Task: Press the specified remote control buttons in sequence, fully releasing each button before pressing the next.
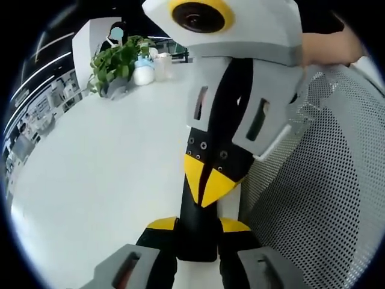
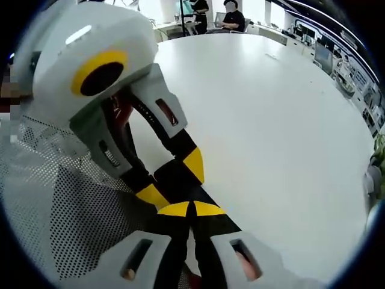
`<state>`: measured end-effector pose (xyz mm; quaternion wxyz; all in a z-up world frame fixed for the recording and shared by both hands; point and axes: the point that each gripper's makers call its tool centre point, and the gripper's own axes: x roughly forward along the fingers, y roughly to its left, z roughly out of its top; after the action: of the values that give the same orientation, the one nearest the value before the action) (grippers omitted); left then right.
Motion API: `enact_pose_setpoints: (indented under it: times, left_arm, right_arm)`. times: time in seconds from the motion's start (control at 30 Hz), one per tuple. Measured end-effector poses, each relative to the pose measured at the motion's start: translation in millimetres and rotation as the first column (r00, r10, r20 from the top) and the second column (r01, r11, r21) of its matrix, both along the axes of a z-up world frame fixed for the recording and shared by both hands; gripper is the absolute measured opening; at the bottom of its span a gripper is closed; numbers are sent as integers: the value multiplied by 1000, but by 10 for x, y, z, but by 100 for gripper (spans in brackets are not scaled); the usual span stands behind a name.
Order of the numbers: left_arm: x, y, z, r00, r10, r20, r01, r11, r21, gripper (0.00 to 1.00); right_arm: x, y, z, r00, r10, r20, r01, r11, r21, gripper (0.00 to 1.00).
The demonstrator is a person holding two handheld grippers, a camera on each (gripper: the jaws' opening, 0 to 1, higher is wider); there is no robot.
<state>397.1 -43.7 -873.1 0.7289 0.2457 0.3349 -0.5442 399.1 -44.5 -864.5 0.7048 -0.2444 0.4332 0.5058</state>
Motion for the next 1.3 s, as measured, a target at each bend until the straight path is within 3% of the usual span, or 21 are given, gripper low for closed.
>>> enact_pose_setpoints:
  times: [0.07, 0.2, 0.27, 0.33, 0.37, 0.47, 0.6, 0.67, 0.83, 1.17, 1.3]
  left_arm:
    - [2, -3, -2, 1000, -2, -1, 3, 1000, 3, 25]
    - [7, -8, -5, 1000, -5, -3, 5, 1000, 0, 25]
    - [23, -18, -4, 1000, -8, -3, 8, 1000, -1, 25]
    - [44, -41, -6, 1000, -8, 0, 8, 1000, 0, 25]
    - [35, -42, -8, 1000, -16, -4, 16, 1000, 2, 25]
    - [36, -45, -5, 1000, -15, -5, 15, 1000, -4, 25]
    - [37, -43, -9, 1000, -10, -5, 10, 1000, -8, 25]
    - [36, -42, -11, 1000, -11, -4, 11, 1000, -9, 25]
    - [35, -42, -8, 1000, -14, -3, 14, 1000, -11, 25]
    - [36, -57, -10, 998, -63, -6, 63, 998, 7, 25]
    - [32, -48, -5, 995, -99, -17, 100, 995, 17, 25]
  right_arm:
    - [-4, 4, -5, 1000, 10, 4, -10, 1000, -8, 0]
    - [-7, 16, -10, 982, 161, 101, -155, 986, -68, 0]
    - [0, 14, -15, 987, 138, 82, -133, 989, -56, 0]
    - [17, 19, -12, 1000, 7, -5, -7, 1000, 2, 0]
    - [19, 8, -10, 1000, 5, -22, -5, 1000, 2, 0]
    - [29, 9, -13, 1000, 5, -30, -6, 1000, -5, 0]
    - [12, 15, -14, 995, 89, 38, -87, 995, -38, 0]
    - [0, 19, -16, 995, 87, 38, -86, 995, -40, 0]
    - [26, 7, -14, 999, -7, -48, 5, 1000, -26, 0]
    - [26, 35, -9, 999, 11, -38, -12, 1000, -16, 0]
    - [43, 37, -12, 998, -20, -65, 19, 1000, -12, 0]
